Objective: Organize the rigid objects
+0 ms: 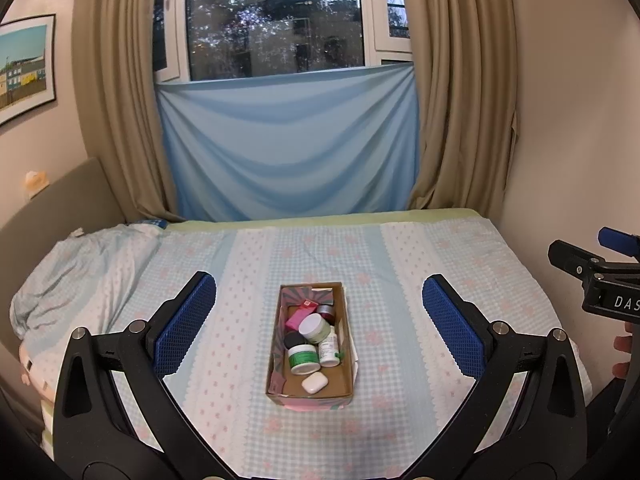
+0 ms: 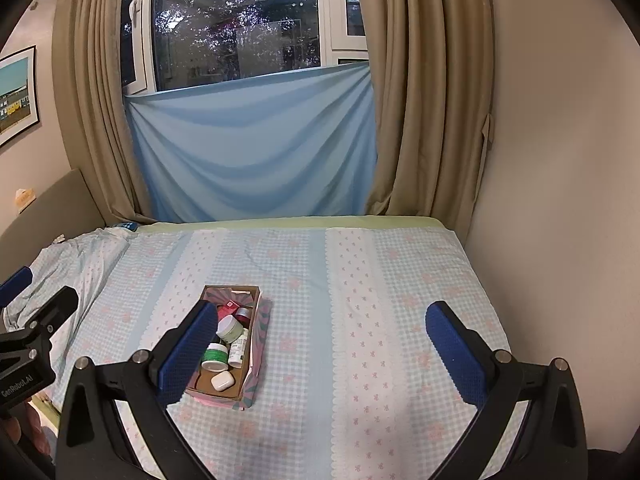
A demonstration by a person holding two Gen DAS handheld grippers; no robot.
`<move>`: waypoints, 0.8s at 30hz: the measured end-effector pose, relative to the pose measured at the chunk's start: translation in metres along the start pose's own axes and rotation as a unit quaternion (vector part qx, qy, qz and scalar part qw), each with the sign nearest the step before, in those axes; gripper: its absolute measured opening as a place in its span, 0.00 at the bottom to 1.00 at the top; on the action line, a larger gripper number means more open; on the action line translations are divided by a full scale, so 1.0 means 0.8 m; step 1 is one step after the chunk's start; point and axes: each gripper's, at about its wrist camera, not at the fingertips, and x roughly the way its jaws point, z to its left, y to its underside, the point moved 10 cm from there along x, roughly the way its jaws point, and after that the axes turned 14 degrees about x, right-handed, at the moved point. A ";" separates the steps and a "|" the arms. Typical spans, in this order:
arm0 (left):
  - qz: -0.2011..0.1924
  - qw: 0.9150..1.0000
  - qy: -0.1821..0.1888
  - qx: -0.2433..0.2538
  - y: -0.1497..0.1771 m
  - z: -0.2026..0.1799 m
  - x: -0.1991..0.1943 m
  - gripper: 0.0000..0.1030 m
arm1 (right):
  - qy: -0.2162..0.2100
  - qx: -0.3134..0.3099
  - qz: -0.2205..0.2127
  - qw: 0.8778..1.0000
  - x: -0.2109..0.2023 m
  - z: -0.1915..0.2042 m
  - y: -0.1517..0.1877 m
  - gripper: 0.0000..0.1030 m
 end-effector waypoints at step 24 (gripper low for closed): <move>0.000 1.000 -0.007 0.003 -0.002 0.005 0.008 1.00 | 0.003 -0.001 -0.003 1.000 0.009 -0.001 -0.006 1.00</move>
